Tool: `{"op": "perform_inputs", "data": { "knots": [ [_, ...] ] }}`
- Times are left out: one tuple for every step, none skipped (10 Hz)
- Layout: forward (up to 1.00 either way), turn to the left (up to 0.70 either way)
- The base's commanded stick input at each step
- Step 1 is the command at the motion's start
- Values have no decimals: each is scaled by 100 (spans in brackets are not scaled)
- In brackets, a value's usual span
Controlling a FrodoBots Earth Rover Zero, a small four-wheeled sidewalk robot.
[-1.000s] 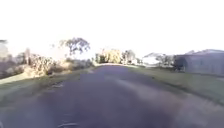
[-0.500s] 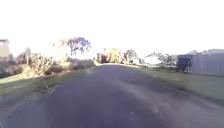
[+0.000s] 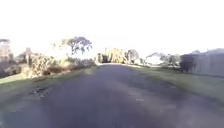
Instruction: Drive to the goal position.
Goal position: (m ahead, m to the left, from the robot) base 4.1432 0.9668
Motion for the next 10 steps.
{"op": "perform_inputs", "data": {
  "knots": [
    [100,0],
    [100,0],
    [100,0],
    [100,0],
    [100,0],
    [100,0],
    [100,0],
    [100,0],
    [100,0],
    [100,0]
  ]
}}
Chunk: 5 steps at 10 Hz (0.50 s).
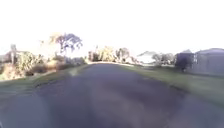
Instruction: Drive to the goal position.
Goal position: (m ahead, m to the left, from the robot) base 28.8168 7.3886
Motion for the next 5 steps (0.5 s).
{"op": "perform_inputs", "data": {
  "knots": [
    [100,0],
    [100,0],
    [100,0],
    [100,0],
    [100,0]
  ]
}}
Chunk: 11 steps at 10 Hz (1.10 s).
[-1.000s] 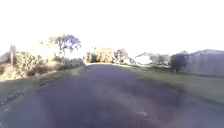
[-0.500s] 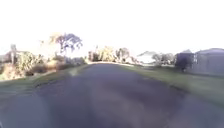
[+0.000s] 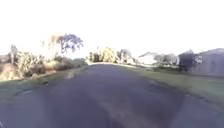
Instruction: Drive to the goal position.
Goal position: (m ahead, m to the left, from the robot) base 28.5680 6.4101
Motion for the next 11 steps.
{"op": "perform_inputs", "data": {
  "knots": [
    [100,0],
    [100,0],
    [100,0],
    [100,0],
    [100,0],
    [100,0],
    [100,0],
    [100,0],
    [100,0],
    [100,0],
    [100,0]
  ]
}}
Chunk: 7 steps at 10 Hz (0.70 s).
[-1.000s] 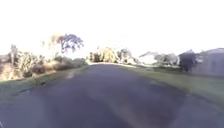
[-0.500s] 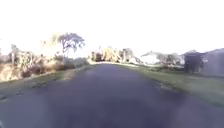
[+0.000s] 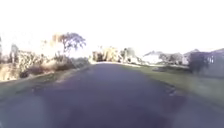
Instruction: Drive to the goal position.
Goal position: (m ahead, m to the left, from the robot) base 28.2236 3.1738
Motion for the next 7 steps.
{"op": "perform_inputs", "data": {
  "knots": [
    [100,0],
    [100,0],
    [100,0],
    [100,0],
    [100,0],
    [100,0],
    [100,0]
  ]
}}
